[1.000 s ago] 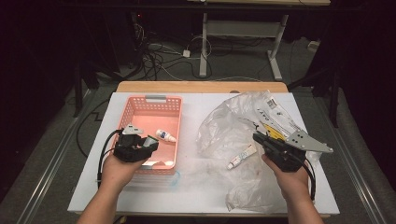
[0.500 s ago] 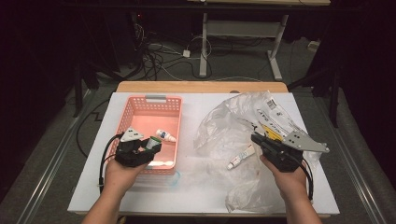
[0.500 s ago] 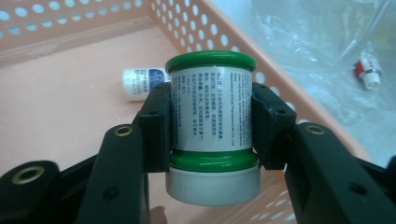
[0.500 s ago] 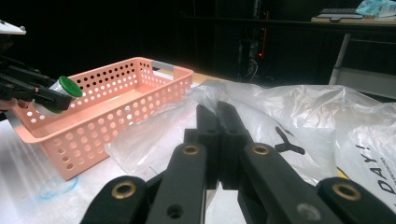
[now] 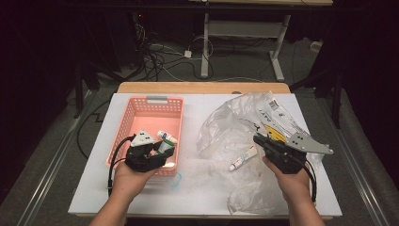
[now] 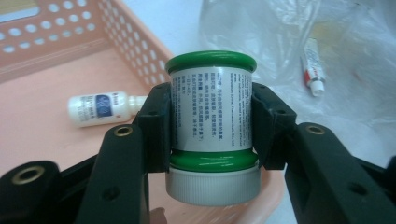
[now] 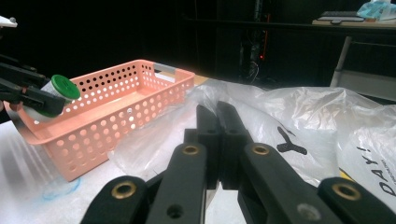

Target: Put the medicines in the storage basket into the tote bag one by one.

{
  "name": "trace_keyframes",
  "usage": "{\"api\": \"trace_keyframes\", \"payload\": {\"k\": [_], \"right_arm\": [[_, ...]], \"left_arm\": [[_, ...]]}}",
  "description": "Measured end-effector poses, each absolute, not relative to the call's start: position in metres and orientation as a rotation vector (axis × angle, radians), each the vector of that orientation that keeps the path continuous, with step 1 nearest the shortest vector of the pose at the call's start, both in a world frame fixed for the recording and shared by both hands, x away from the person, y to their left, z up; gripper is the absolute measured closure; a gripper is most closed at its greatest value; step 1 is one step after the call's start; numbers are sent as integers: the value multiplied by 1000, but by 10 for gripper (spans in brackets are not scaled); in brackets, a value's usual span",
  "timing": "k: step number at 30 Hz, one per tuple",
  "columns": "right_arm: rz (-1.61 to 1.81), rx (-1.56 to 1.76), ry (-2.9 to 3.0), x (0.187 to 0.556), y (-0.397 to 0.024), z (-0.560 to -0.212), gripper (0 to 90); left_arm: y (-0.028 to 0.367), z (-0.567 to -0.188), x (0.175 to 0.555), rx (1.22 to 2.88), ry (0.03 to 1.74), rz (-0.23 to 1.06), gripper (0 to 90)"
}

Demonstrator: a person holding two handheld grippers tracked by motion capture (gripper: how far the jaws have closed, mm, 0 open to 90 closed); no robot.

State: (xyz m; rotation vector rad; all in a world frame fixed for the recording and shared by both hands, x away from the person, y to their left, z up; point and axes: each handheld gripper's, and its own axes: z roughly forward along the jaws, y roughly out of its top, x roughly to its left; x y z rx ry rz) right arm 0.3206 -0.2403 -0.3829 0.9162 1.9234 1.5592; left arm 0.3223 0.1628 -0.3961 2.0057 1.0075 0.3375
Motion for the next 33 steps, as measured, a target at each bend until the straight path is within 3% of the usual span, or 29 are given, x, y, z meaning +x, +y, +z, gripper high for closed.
{"api": "trace_keyframes", "payload": {"k": [21,33], "right_arm": [[1557,907,1923,319,-239,-381,900],[1567,909,1923,320,-239,-382,900]], "left_arm": [[105,-403,307,2078,860,237,542],[26,-409,323,2107,759,185,542]]}}
